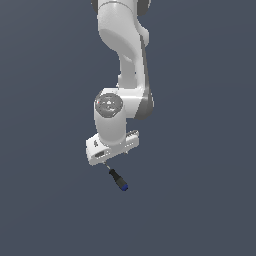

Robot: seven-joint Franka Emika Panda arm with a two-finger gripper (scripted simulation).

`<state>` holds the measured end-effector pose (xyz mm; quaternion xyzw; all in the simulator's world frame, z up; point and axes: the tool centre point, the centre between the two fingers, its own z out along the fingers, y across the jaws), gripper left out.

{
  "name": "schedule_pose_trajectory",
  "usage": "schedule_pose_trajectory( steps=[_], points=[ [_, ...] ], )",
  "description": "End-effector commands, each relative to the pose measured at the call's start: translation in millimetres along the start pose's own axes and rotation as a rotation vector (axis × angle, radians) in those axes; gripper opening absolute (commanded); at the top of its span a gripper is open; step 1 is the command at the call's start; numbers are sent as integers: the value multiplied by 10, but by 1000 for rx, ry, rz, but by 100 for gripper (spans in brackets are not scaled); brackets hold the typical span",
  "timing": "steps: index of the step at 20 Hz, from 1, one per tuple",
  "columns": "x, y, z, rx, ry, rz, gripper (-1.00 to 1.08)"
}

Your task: Pick up the object and move it to a goal position.

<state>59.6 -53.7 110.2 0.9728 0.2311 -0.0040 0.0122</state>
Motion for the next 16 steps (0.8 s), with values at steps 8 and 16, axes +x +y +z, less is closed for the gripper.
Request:
schedule_pose_trajectory(
  steps=[8,16],
  points=[
    [112,224,319,14,10,-180,100],
    [142,308,443,20,16,-245,100]
  ],
)
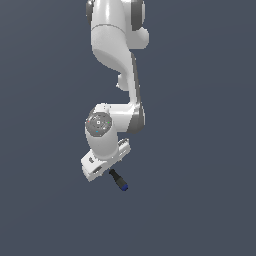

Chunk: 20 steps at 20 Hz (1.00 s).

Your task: Pick up the object and move it to a goal position.

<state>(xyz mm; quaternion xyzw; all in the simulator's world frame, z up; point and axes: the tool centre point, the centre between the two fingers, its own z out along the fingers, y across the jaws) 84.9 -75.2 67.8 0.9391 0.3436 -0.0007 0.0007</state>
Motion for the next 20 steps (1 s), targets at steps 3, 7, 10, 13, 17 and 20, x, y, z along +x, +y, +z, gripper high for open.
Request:
schedule_pose_trajectory(
  steps=[3,7,10,13,17,20],
  points=[
    [5,19,23,1,2,-15,100],
    [-1,16,56,1,1,-11,100],
    [0,12,162,1,1,-12,100],
    [-2,8,333,1,1,-14,100],
    [-3,7,498,1,2,-15,100],
    [1,14,531,1,2,-15,100]
  ],
)
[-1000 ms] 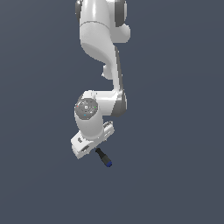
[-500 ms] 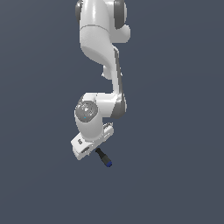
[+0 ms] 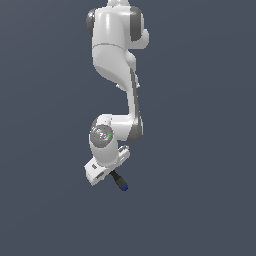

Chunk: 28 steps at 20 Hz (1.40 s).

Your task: Pick up the object and move it to a goal position.

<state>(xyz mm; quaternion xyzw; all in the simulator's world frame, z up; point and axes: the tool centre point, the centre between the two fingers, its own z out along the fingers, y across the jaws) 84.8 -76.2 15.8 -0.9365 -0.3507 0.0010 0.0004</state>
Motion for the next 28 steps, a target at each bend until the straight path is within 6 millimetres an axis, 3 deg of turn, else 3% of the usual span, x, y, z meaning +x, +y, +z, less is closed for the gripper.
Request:
schedule_pose_trajectory(
  steps=[1,2,3,18,28],
  points=[
    [10,11,8,-2,1,0,100],
    [12,12,5,-2,1,0,100],
    [12,12,5,-2,1,0,-100],
    [5,-21,-10,-1,1,0,-100],
    [-25,-303,-162,-1,1,0,-100]
  ],
)
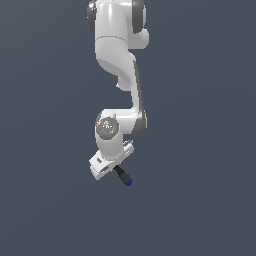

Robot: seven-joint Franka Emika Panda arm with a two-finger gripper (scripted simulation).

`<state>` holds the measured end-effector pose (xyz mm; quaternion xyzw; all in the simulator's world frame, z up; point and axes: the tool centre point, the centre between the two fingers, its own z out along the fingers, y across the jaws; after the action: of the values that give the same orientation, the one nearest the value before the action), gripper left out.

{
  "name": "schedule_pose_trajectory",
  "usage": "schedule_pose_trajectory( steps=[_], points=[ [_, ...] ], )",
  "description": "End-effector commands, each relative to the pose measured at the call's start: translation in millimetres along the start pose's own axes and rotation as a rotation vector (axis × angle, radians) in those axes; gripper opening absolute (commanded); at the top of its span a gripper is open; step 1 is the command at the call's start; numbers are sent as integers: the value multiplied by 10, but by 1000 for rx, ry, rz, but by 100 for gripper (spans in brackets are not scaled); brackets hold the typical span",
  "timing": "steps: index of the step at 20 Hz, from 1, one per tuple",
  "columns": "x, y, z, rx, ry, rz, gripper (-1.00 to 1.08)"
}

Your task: Pick up the object and move it to a goal position.

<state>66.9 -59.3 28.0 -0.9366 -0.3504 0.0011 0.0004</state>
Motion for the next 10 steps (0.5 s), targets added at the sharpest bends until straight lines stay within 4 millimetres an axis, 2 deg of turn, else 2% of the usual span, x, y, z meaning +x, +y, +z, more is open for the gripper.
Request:
schedule_pose_trajectory(
  steps=[1,10],
  points=[
    [-6,-106,-66,-1,1,0,-100],
    [-66,-688,-380,-2,1,-1,-100]
  ],
)
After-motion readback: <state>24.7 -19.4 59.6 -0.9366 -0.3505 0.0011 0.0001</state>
